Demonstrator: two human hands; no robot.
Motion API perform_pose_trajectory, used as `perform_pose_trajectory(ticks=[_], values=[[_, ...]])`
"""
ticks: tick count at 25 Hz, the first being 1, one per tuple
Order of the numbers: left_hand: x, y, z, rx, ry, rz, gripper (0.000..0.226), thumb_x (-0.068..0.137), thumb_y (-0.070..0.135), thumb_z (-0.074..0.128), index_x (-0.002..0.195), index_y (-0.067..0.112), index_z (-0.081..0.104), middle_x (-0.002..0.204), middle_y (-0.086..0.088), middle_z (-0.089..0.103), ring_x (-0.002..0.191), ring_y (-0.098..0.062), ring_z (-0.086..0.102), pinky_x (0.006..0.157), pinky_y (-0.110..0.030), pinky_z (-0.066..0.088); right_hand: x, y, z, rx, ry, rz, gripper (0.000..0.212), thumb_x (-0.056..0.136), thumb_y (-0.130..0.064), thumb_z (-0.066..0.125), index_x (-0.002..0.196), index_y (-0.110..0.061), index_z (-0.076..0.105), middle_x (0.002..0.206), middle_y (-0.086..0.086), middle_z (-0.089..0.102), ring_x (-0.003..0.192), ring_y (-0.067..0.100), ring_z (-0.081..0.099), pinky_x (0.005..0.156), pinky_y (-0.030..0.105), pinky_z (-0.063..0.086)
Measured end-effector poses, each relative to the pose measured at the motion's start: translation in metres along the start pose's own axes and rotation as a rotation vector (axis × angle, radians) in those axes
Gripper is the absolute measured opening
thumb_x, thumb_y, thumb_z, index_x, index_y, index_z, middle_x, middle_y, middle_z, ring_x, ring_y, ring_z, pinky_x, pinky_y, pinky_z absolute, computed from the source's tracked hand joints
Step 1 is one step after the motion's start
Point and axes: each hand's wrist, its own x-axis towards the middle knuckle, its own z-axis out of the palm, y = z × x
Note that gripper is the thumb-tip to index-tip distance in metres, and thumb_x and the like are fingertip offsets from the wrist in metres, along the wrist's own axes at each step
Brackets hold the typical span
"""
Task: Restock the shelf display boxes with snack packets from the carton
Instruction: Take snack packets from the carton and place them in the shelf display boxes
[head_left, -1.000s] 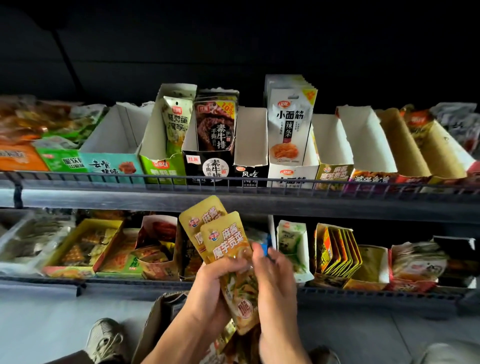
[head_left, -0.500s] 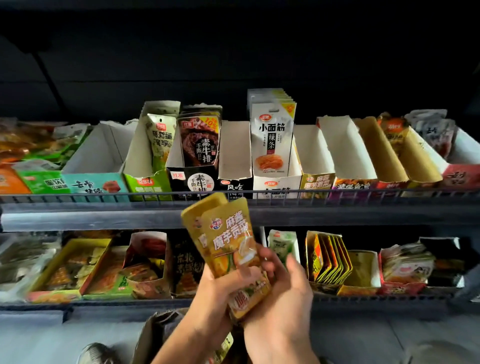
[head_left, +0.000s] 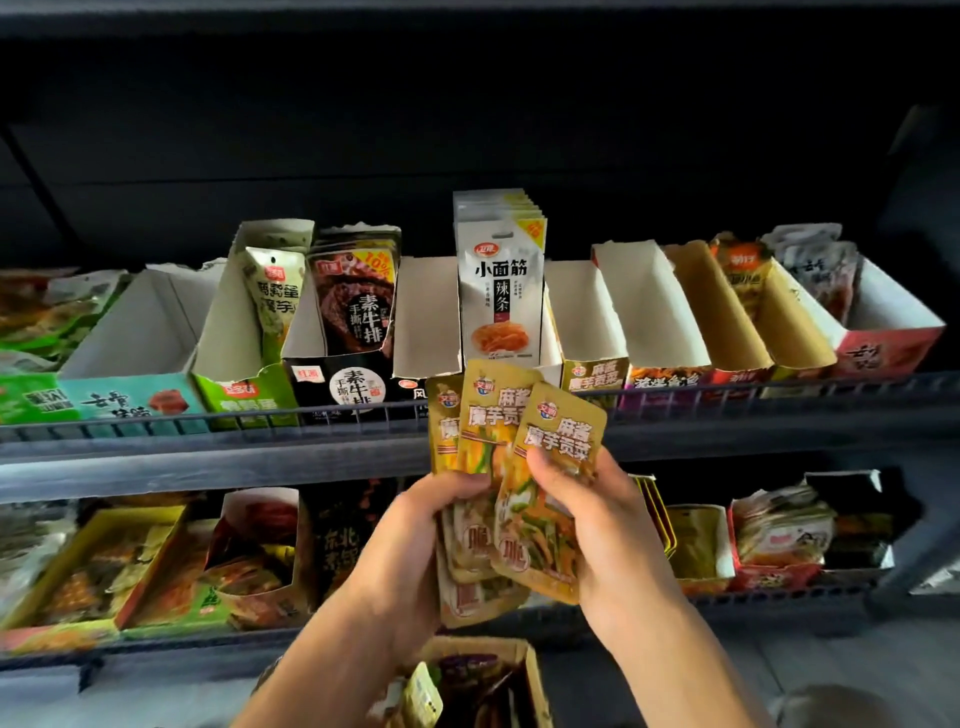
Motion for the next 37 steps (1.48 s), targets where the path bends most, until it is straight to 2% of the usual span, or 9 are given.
perform_pose_trajectory(ticks=[5, 8, 13, 17, 22, 26, 28, 32, 37], values=[[0.003, -0.005, -0.006, -0.006, 0.066, 0.007, 0.021, 0.088, 0.018, 0.058, 0.089, 0.017, 0.079, 0.1, -0.017, 0.075, 0.084, -0.036, 0.073, 0.081, -0.049, 0.055, -0.003, -0.001, -0.005, 0.041, -0.024, 0.099, 0.018, 0.083, -0.024, 0.073, 0.1, -0.024, 0.077, 0.097, 0.004, 0.077, 0.087, 0.021, 0.075, 0.061, 0.034, 0.058], [0.006, -0.008, -0.008, -0.018, 0.039, -0.068, 0.039, 0.095, 0.036, 0.047, 0.102, 0.011, 0.076, 0.102, -0.016, 0.075, 0.084, -0.032, 0.074, 0.082, -0.045, 0.053, 0.0, 0.004, -0.007, 0.027, 0.01, 0.059, 0.023, 0.088, -0.031, 0.069, 0.11, -0.032, 0.072, 0.107, 0.0, 0.076, 0.102, 0.023, 0.071, 0.083, 0.047, 0.058], [0.018, -0.011, 0.004, 0.374, 0.074, 0.373, 0.044, 0.098, 0.048, 0.04, 0.114, 0.02, 0.07, 0.107, -0.002, 0.076, 0.103, -0.018, 0.071, 0.095, -0.044, 0.054, -0.002, 0.005, 0.005, -0.22, -0.169, -0.012, 0.028, 0.095, -0.035, 0.059, 0.119, -0.05, 0.059, 0.115, -0.018, 0.07, 0.108, 0.006, 0.066, 0.097, 0.037, 0.051], [0.028, 0.0, 0.02, 0.305, 0.148, 0.487, 0.021, 0.096, 0.039, 0.054, 0.115, 0.032, 0.06, 0.111, 0.007, 0.072, 0.106, -0.011, 0.068, 0.1, -0.04, 0.051, -0.005, -0.019, 0.013, -0.294, -0.128, -0.186, 0.036, 0.09, -0.032, 0.063, 0.114, -0.057, 0.056, 0.113, -0.024, 0.069, 0.106, -0.002, 0.065, 0.085, 0.025, 0.055], [0.052, 0.045, 0.045, 0.275, -0.223, 0.635, 0.023, 0.102, 0.016, 0.047, 0.125, 0.02, 0.046, 0.116, -0.004, 0.066, 0.11, -0.016, 0.063, 0.093, -0.032, 0.053, 0.021, -0.095, -0.004, -0.703, -0.177, -0.283, 0.047, 0.089, -0.013, 0.069, 0.116, -0.047, 0.05, 0.105, -0.017, 0.069, 0.091, -0.002, 0.067, 0.07, 0.019, 0.054], [0.094, 0.094, 0.076, 0.362, -0.35, 0.659, 0.028, 0.098, 0.02, 0.045, 0.125, 0.026, 0.044, 0.119, 0.005, 0.063, 0.107, -0.003, 0.062, 0.085, -0.021, 0.053, 0.072, -0.135, -0.019, -0.432, -0.133, -0.439, 0.046, 0.084, -0.009, 0.072, 0.124, -0.027, 0.057, 0.112, -0.005, 0.073, 0.106, 0.014, 0.068, 0.087, 0.038, 0.053], [0.118, 0.096, 0.081, 0.521, -0.331, 0.663, 0.039, 0.093, 0.039, 0.044, 0.131, 0.034, 0.041, 0.132, 0.003, 0.057, 0.119, -0.011, 0.058, 0.097, -0.032, 0.052, 0.112, -0.148, -0.033, -0.245, -0.041, -0.509, 0.046, 0.086, -0.004, 0.067, 0.128, -0.015, 0.056, 0.116, 0.001, 0.072, 0.107, 0.016, 0.068, 0.086, 0.034, 0.054], [0.159, 0.067, 0.051, 1.383, 0.151, 0.761, 0.048, 0.09, 0.045, 0.043, 0.133, 0.023, 0.046, 0.127, 0.0, 0.059, 0.115, -0.021, 0.052, 0.095, -0.042, 0.045, 0.188, -0.155, -0.054, -0.128, 0.083, -0.587, 0.042, 0.086, 0.0, 0.067, 0.125, -0.012, 0.053, 0.115, 0.002, 0.069, 0.104, 0.013, 0.068, 0.085, 0.033, 0.052], [0.172, 0.057, 0.029, 1.761, 0.138, 0.977, 0.039, 0.097, 0.043, 0.032, 0.106, 0.029, 0.067, 0.138, 0.002, 0.046, 0.116, -0.02, 0.043, 0.087, -0.04, 0.039, 0.234, -0.137, -0.046, -0.301, 0.172, -0.549, 0.052, 0.087, -0.006, 0.072, 0.133, -0.013, 0.05, 0.115, -0.005, 0.068, 0.098, 0.005, 0.066, 0.081, 0.028, 0.053]])
